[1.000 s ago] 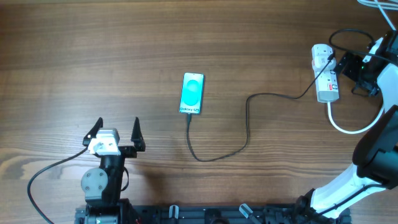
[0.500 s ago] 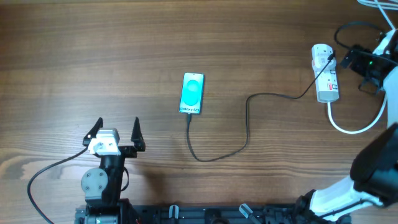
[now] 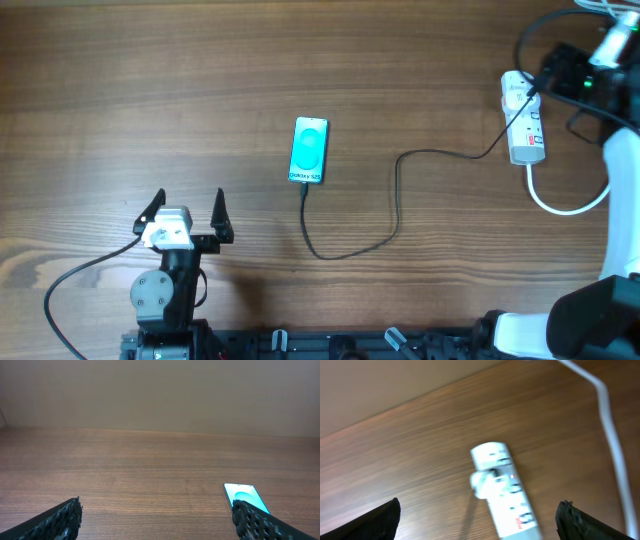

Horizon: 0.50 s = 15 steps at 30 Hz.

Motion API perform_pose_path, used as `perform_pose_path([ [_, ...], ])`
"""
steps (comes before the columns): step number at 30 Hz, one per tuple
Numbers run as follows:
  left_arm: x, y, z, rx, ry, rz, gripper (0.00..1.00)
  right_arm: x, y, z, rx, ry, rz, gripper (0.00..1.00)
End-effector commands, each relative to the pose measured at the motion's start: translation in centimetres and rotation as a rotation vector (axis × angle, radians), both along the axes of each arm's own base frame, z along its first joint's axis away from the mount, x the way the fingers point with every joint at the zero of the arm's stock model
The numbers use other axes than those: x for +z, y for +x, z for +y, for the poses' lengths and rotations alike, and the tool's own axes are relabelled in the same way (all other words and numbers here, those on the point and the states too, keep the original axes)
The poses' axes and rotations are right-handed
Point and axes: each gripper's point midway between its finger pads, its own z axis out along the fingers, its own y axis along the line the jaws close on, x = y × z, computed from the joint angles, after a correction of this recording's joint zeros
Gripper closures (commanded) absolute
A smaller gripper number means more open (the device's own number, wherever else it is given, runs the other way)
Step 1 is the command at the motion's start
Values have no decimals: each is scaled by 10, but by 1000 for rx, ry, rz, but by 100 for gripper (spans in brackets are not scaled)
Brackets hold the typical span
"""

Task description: Plug charger to phone and switch on socket

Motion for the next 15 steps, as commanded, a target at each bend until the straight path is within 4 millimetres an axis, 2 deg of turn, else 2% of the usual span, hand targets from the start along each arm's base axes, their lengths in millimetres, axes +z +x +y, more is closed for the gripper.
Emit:
perform_pose_path([
  [1, -1, 0, 0, 1, 17, -2, 0, 9, 6, 41, 109, -11, -22, 0],
  [3, -1, 0, 0, 1, 17, -2, 1, 9, 9, 58, 150, -10, -22, 0],
  [5, -1, 0, 0, 1, 17, -2, 0, 10, 9, 66, 167, -10, -23, 0],
  [13, -1, 0, 0, 1, 17, -2, 0, 8, 8, 68, 170, -19, -14, 0],
  [15, -1, 0, 0, 1, 17, -2, 0, -1, 4, 70, 179, -16, 21, 0],
])
